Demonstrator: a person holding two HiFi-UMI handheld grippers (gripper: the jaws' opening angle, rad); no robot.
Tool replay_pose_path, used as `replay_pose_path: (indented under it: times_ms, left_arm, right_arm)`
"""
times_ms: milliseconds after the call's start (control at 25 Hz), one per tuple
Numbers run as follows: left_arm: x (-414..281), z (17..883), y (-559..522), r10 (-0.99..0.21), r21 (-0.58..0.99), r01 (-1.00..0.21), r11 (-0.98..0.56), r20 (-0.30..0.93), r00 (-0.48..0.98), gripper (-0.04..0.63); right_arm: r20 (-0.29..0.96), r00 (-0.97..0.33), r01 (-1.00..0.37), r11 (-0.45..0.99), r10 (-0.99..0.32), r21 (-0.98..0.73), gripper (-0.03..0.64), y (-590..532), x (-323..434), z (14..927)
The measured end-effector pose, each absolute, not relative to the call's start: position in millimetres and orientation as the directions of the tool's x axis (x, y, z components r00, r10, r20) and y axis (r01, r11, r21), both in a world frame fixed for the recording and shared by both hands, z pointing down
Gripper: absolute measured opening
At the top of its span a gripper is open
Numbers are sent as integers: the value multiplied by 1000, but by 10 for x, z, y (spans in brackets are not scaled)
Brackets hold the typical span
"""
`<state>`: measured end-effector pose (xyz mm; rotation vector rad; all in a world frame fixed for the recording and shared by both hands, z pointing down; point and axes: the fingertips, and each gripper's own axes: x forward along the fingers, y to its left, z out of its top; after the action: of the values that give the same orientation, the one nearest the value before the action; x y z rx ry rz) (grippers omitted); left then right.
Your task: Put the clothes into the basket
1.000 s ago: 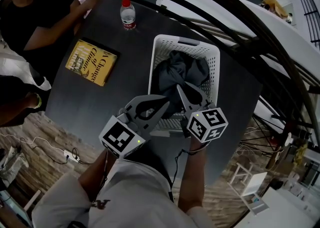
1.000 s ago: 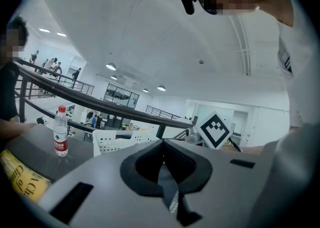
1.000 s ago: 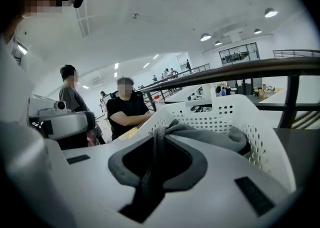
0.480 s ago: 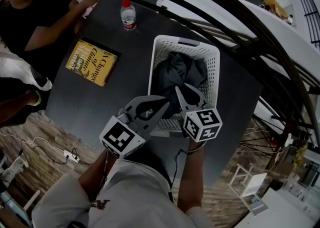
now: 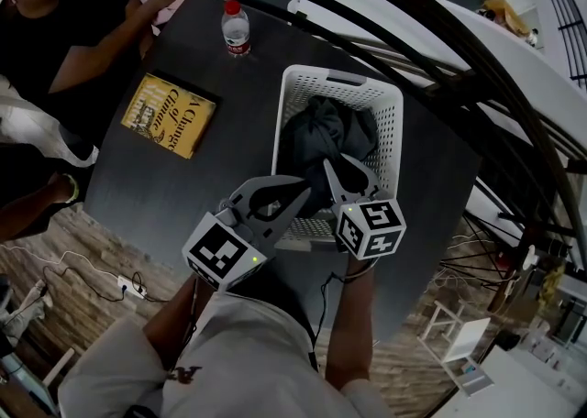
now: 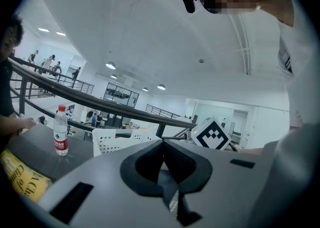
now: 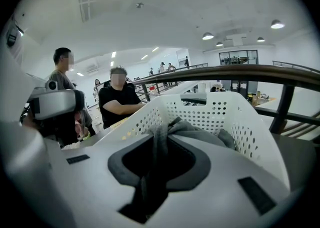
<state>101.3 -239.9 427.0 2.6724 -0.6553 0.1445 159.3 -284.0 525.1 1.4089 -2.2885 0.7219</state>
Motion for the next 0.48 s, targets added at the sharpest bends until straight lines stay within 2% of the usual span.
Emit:
replay_pose_path:
  times_ms: [120, 320, 480]
  left_arm:
    - [1013, 4264, -2386, -417, 339, -462, -820, 199, 887, 5]
    - [1018, 4257, -2369, -415, 339, -457, -822, 192, 889, 5]
    - [1019, 4231, -2366, -420, 335, -458, -823, 184, 889, 5]
  right_arm:
    - [541, -440, -897, 377, -716, -231, 71, -2840, 1591, 5243]
    - [548, -451, -889, 405, -704, -211, 150, -2819, 1522, 5229]
    - [562, -423, -899, 407, -711, -162, 181, -2801, 1535, 5185]
